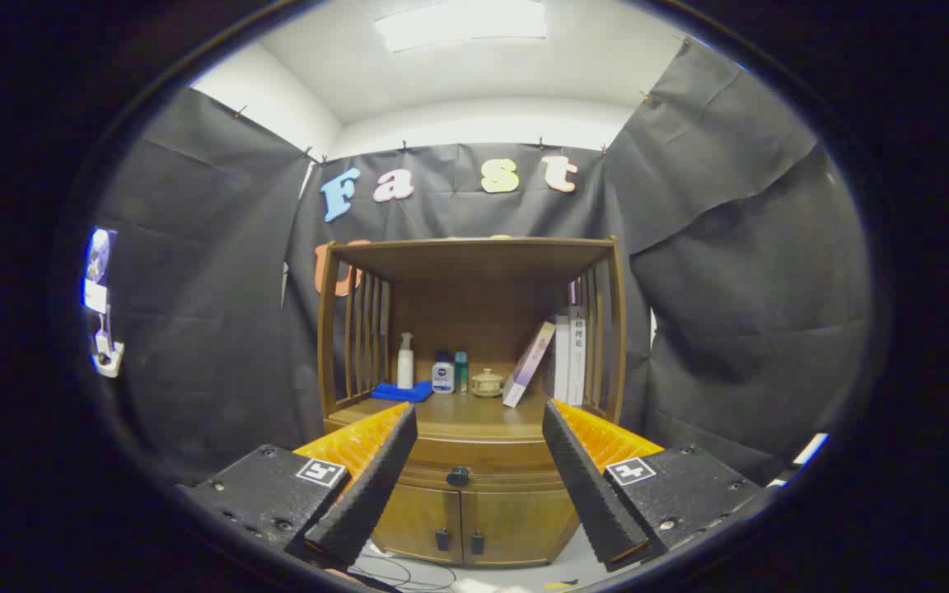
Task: Pull open the drawer, take out the items inside it, and place them on the countertop above the cabinet.
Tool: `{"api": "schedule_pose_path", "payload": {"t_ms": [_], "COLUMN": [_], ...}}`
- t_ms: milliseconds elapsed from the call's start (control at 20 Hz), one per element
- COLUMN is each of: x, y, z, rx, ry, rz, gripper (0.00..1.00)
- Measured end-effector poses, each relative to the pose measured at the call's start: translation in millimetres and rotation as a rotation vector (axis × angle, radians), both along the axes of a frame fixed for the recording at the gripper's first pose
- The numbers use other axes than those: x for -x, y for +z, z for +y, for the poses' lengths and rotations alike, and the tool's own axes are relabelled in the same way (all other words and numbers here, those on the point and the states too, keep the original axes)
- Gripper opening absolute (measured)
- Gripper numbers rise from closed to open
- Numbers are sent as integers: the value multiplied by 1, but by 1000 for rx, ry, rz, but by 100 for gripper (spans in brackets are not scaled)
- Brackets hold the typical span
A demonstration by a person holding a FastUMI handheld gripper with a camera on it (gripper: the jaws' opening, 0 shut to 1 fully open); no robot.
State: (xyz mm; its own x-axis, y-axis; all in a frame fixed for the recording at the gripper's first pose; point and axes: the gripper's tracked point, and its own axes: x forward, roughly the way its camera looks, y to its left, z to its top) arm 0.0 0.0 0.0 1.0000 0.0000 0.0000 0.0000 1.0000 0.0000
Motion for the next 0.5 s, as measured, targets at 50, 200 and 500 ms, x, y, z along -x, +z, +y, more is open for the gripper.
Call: {"api": "schedule_pose_path", "payload": {"t_ms": [50,200,500], "x": [-2,-2,-2], "y": [-3,-8,-7], "z": [-1,5,6], "rx": [4,5,-3], "ry": [-7,3,5], "rz": [4,22,31], "gripper": [100,100,100]}}
